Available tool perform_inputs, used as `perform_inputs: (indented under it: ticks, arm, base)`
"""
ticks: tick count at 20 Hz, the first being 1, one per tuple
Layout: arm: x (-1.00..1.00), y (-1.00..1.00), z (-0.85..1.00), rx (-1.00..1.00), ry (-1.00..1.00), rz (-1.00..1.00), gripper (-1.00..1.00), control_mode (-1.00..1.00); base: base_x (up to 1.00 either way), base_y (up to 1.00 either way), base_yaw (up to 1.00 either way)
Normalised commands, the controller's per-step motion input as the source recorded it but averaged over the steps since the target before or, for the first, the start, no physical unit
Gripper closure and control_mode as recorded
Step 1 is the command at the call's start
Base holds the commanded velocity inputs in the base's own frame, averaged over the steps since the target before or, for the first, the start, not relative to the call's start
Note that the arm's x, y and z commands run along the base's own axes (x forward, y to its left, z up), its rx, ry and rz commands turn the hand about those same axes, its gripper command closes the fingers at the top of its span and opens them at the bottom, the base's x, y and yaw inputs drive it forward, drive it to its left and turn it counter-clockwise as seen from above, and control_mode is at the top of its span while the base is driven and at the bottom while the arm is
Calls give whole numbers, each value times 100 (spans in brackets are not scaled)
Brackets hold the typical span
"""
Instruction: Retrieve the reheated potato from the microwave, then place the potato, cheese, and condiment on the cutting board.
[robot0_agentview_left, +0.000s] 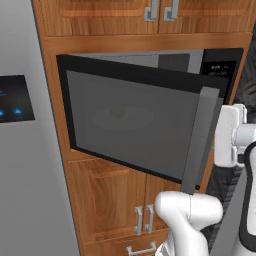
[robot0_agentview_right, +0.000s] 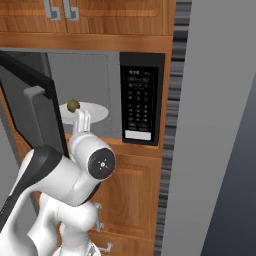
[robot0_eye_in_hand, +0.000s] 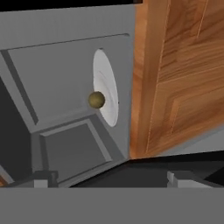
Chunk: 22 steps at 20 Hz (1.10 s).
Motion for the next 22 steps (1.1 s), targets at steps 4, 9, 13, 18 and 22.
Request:
perform_inputs:
  ticks: [4,9,13,18,22]
  arm:
    - [4,13,0,2,0,0,-100,-100]
    - [-4,5,5,7,0,6,-100,-100]
    - [-24,6,1,7,0,11,-100,-100]
    - [-34,16,0,3,0,15,-100,-100]
    - [-24,39,0,0,0,10,-100,-100]
  base:
    - [0,0,0]
    - [0,0,0]
    - [0,0,0]
    - [0,0,0]
    - [0,0,0]
